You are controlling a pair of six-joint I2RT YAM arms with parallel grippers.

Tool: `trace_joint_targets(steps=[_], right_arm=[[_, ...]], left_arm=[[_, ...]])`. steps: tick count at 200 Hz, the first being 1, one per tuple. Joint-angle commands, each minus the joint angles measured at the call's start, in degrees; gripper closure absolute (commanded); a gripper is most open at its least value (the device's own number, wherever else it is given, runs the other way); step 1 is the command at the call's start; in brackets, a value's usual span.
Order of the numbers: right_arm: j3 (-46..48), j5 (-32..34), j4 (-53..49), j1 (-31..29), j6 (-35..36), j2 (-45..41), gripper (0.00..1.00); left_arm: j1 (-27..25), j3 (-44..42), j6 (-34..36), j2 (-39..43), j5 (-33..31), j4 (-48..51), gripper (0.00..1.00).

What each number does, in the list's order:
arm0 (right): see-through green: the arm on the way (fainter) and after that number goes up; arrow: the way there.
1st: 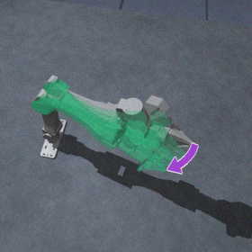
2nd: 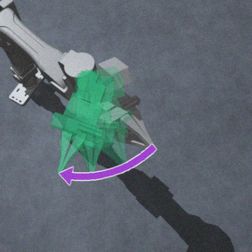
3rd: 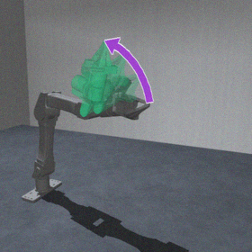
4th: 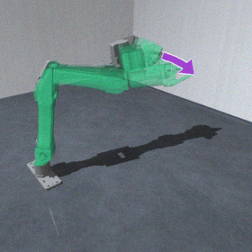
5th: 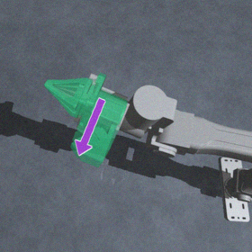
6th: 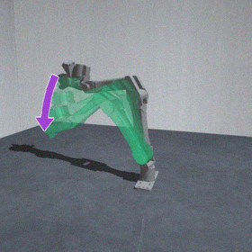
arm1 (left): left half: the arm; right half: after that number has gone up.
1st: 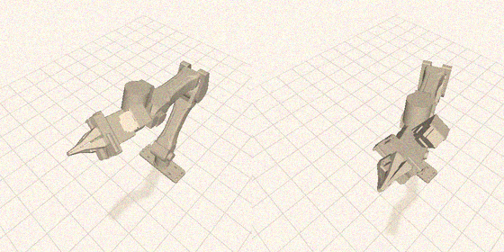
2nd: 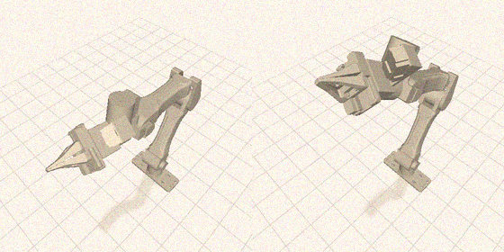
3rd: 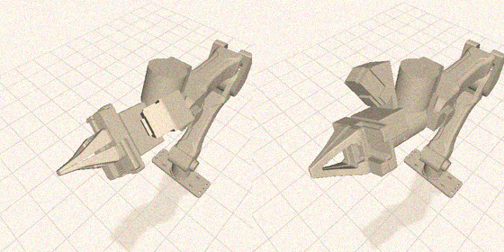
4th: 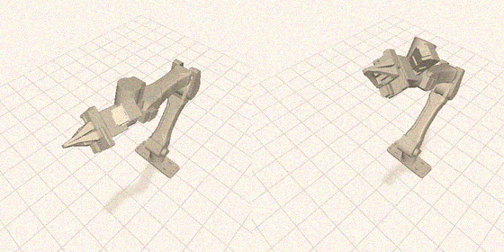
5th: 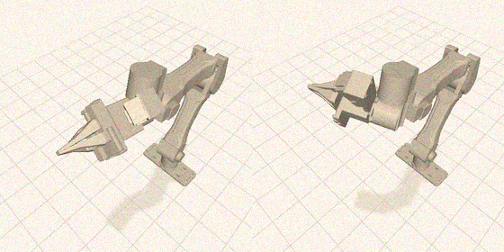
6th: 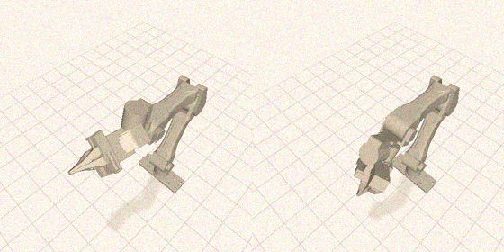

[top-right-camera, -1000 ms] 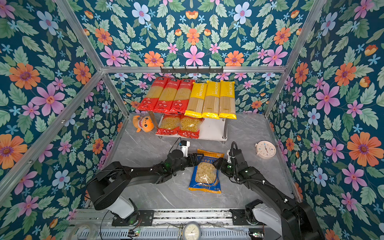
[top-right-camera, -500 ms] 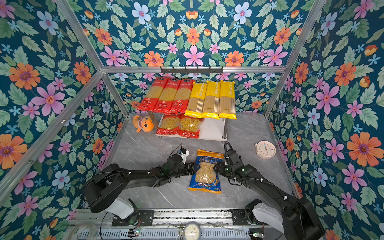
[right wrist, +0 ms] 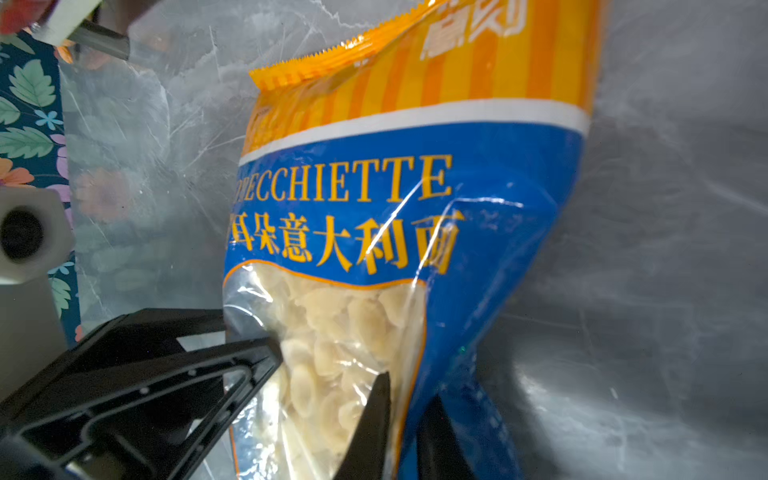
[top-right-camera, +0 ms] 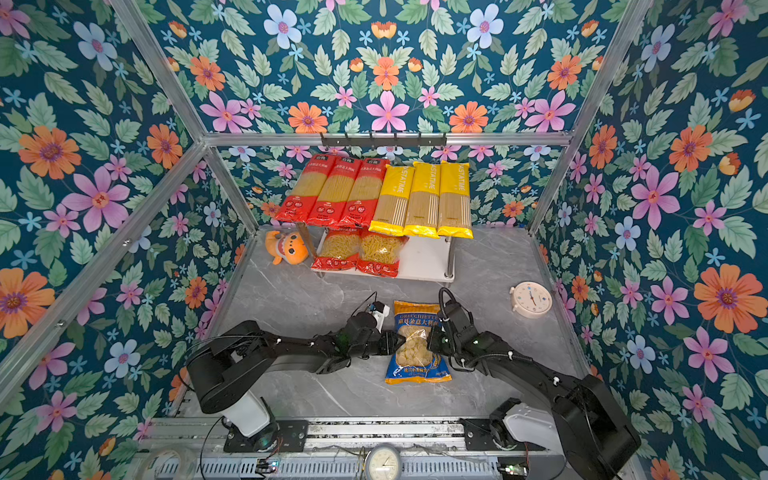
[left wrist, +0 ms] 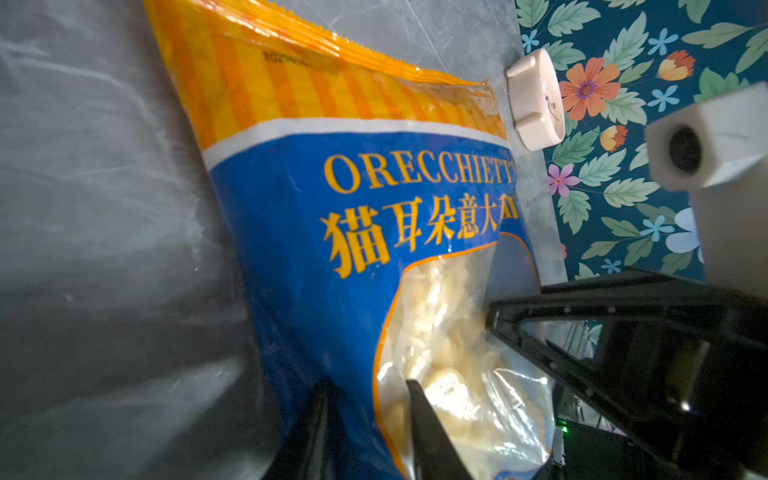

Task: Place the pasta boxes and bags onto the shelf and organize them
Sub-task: 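Grasp the orecchiette bag with both grippers and lift it, then carry the orecchiette bag with both grippers onto the lower shelf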

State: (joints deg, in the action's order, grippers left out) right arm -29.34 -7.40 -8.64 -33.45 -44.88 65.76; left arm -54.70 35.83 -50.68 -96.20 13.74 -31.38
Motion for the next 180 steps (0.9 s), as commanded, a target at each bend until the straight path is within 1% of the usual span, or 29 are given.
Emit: trace_joint_targets(steps=[1, 25, 61, 84, 103, 125, 145, 159, 180], right_arm=[[0.3, -1.5, 4.4, -0.2, -0.3, -1.8, 0.92], [0.4, -1.3, 5.1, -0.2, 0.9, -4.3, 1.0], [0.3, -0.9, 4.5, -0.2, 1.3, -8.9, 1.0], [0.3, -1.2, 4.7, -0.2, 0.9, -11.9, 1.0], [1.2, -0.9, 7.4, -0.2, 0.7, -13.4, 1.0], [0.5, -0.6, 9.3, -0.2, 2.2, -13.5, 1.0], [-1.4, -0.1, 10.4, -0.1, 4.6, -13.3, 1.0], [-2.3, 1.2, 12.7, -0.2, 5.6, -12.6, 1.0], [-5.1, 2.1, 15.9, -0.1, 8.1, -9.7, 1.0]], left_arm=[[-0.1, 0.8, 0.5, -0.5, 2.5, -2.6, 0.78], [-0.1, 1.4, 1.1, 0.6, 2.4, -2.9, 0.86], [-0.1, 0.5, 1.3, 3.5, 1.6, -4.8, 0.97], [-0.1, -0.5, 1.2, 6.1, 0.8, -6.0, 1.0], [-0.5, -1.3, 2.5, 8.9, -1.2, -6.3, 1.0], [-0.6, -1.5, 6.0, 12.9, -4.1, -5.7, 1.0], [-0.6, -0.8, 11.3, 16.1, -6.9, -4.5, 1.0], [-0.4, 1.6, 16.3, 16.9, -9.0, -1.6, 1.0], [0.6, 6.2, 22.6, 16.1, -10.1, 2.7, 1.0]])
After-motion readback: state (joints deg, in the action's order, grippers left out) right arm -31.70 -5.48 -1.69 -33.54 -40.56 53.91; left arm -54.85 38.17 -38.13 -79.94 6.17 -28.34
